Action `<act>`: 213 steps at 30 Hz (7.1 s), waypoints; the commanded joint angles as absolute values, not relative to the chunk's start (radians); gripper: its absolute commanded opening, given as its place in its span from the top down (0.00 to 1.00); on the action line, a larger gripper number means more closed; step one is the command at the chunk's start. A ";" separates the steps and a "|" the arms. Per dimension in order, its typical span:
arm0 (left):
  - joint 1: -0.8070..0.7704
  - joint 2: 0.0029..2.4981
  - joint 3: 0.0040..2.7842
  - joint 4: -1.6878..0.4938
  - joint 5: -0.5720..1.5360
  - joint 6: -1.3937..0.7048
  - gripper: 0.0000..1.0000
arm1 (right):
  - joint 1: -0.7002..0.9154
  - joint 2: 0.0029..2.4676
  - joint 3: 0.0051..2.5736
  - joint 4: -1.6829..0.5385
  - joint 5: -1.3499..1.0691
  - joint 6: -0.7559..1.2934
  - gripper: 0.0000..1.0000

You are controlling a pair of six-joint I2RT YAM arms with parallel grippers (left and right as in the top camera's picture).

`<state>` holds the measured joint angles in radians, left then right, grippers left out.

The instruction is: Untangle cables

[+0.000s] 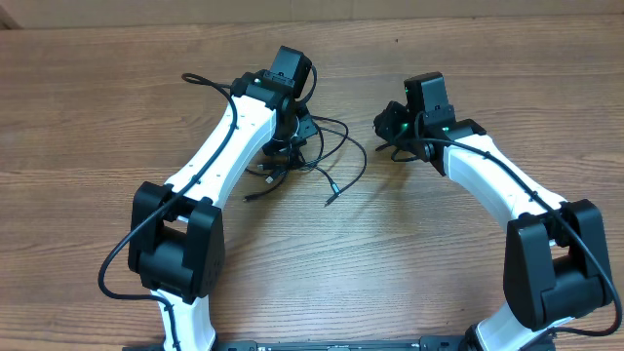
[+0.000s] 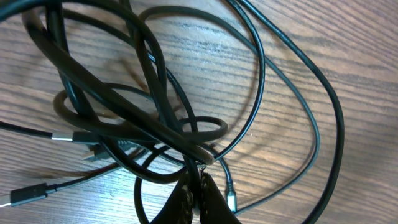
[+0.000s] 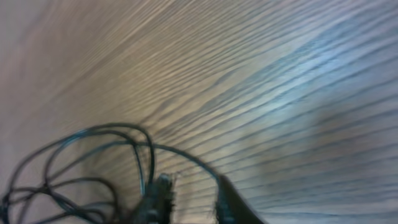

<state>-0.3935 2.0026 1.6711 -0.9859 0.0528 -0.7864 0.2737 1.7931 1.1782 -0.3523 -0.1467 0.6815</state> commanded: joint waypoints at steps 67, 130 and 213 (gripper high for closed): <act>-0.332 1.946 1.867 -1.038 0.250 -0.886 0.12 | 0.330 1.734 1.222 -0.210 -0.974 0.036 0.96; -0.139 2.127 1.867 -1.255 0.241 -0.536 0.41 | 0.253 1.407 1.224 -0.271 -0.916 0.028 0.80; -0.167 2.178 2.117 -1.332 0.633 -0.734 0.96 | 0.427 1.624 1.223 -0.290 -0.680 0.033 0.59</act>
<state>-0.1558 2.1941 2.1063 -1.3247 0.5930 -0.6842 0.4107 1.5993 1.2060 -0.3016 -0.6769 0.0322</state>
